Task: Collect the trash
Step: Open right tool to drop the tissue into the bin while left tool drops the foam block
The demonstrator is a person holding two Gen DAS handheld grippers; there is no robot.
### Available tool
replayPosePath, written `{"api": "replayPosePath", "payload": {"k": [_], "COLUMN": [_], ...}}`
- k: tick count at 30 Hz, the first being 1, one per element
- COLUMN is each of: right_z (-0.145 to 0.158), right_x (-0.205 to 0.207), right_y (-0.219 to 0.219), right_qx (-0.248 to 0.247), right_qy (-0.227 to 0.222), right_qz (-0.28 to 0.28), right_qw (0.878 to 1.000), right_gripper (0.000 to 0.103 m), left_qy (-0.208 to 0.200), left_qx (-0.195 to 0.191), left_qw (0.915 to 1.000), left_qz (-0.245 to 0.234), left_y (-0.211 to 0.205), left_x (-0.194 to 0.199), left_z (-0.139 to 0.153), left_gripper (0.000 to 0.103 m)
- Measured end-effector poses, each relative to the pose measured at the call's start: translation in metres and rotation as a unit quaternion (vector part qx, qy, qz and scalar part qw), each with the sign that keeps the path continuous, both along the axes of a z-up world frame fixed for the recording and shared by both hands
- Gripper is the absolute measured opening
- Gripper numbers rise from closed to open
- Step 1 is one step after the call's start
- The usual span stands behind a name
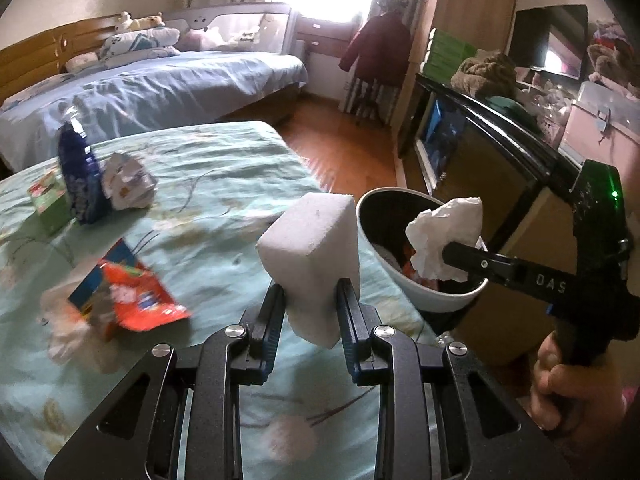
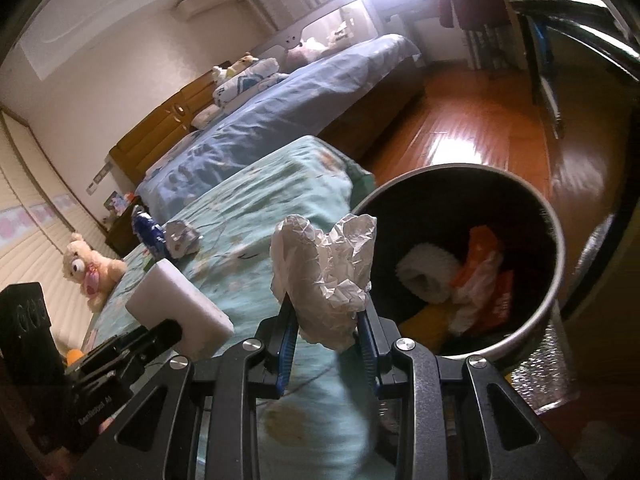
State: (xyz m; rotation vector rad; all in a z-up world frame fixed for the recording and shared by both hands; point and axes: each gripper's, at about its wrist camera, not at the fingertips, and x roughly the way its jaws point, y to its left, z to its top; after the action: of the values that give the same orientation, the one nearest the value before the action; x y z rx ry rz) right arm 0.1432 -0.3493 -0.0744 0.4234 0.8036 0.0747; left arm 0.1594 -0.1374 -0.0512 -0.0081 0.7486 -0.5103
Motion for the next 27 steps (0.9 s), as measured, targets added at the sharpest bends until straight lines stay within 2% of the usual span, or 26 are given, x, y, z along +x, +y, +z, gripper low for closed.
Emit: {"api": "replayPosePath", "payload": {"k": [12,27], "right_z": [-0.002,-0.013], "right_x": [0.003,0.011], "right_y": [-0.043,-0.067], "right_qx": [-0.02,-0.037], "right_qy": [0.01,0.03], "right_qz": [-0.036,-0.049], "right_qw": [0.999,0.998], "right_gripper": [0.029,0.032], "left_qy": [-0.005,0.008], "left_qx": [0.011,0.02], "left_qw": [0.9994,0.9979], "left_qz": [-0.032,-0.061], "left_y": [-0.052,-0.101], "left_x": [0.019,0.043], "left_z": [0.011,0.006], "left_gripper": [0.025,0.025]}}
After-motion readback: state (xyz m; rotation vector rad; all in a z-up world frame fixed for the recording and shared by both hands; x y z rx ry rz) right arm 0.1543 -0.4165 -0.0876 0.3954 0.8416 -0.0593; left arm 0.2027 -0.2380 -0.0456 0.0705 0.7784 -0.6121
